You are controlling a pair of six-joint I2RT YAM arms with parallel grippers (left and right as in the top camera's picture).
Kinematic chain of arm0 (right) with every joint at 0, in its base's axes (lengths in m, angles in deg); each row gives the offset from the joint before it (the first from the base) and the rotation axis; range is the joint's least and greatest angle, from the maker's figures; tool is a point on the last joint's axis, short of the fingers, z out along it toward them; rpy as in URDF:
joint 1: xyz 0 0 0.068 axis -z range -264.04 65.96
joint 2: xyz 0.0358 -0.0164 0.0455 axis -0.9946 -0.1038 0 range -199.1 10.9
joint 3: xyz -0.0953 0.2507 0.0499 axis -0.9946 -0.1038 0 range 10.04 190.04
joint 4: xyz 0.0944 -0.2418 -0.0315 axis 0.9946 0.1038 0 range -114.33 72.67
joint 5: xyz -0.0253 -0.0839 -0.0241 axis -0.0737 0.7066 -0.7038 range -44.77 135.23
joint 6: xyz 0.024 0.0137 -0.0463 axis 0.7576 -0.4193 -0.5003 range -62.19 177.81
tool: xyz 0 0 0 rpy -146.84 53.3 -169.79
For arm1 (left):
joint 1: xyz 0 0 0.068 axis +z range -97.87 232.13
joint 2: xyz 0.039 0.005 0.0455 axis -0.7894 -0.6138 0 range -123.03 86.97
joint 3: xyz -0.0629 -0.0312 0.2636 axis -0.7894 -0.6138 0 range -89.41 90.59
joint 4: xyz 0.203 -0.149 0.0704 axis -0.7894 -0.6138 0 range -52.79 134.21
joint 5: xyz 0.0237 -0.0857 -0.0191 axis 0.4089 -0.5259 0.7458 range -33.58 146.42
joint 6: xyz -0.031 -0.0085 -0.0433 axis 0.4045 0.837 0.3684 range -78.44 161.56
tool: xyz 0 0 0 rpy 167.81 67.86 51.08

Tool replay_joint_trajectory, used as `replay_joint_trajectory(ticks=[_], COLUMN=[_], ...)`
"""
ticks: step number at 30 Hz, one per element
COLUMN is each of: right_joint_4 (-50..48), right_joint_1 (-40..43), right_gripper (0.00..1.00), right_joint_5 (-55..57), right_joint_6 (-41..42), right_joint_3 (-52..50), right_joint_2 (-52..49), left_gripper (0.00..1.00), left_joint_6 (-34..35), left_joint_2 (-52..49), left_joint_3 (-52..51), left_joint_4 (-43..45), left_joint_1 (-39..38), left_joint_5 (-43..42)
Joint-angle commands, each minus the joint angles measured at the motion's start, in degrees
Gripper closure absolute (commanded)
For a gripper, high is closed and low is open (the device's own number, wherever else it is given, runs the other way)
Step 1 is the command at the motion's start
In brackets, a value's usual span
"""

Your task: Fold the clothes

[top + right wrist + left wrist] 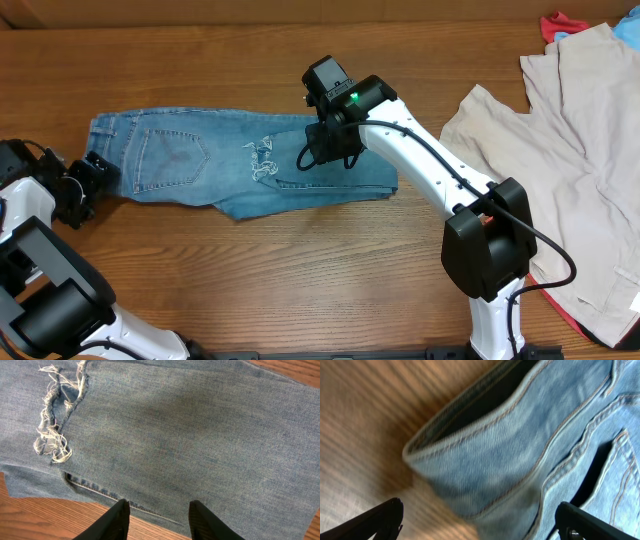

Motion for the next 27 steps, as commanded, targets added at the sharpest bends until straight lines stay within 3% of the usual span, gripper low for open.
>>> replay_joint_trajectory(ticks=[1, 4, 10, 12, 16, 23, 25, 26, 27], right_joint_4=[-0.3, -0.7, -0.9, -0.9, -0.9, -0.7, -0.7, -0.8, -0.8], right_joint_1=[-0.3, -0.3, -0.3, -0.3, -0.3, -0.3, -0.3, -0.3, -0.3], right_gripper=[0.58, 0.59, 0.58, 0.59, 0.58, 0.59, 0.59, 0.59, 0.59], right_joint_5=[0.1, -1.2, -1.4, -1.4, -1.8, -1.8, -1.8, -1.8, -1.8], right_joint_6=[0.1, 0.0, 0.0, 0.0, 0.0, 0.0, 0.0, 0.0, 0.0], right_joint_3=[0.3, 0.3, 0.3, 0.3, 0.3, 0.3, 0.3, 0.3, 0.3], right_joint_2=[0.3, 0.3, 0.3, 0.3, 0.3, 0.3, 0.3, 0.3, 0.3], left_gripper=[0.02, 0.13, 0.19, 0.19, 0.09, 0.11, 0.26, 0.41, 0.62], left_joint_6=[-0.1, -0.1, -0.3, -0.3, -0.2, -0.3, -0.3, -0.3, -0.3], left_joint_2=[-0.6, -0.6, -1.5, -2.4, -4.7, -7.8, -8.0, -8.0, -7.9], left_joint_3=[1.0, 0.9, 0.0, 0.0, 0.0, 0.0, 0.0, 0.1, 0.1], left_joint_4=[1.2, 1.6, 2.1, 2.4, 3.2, 4.6, 4.7, 4.7, 4.7], left_joint_1=[-0.2, -0.2, -0.2, -0.2, -0.2, -0.2, -0.2, -0.2, -0.2], left_joint_5=[-0.9, -0.9, -0.6, -0.6, -0.7, -0.9, -0.9, -0.9, -1.1])
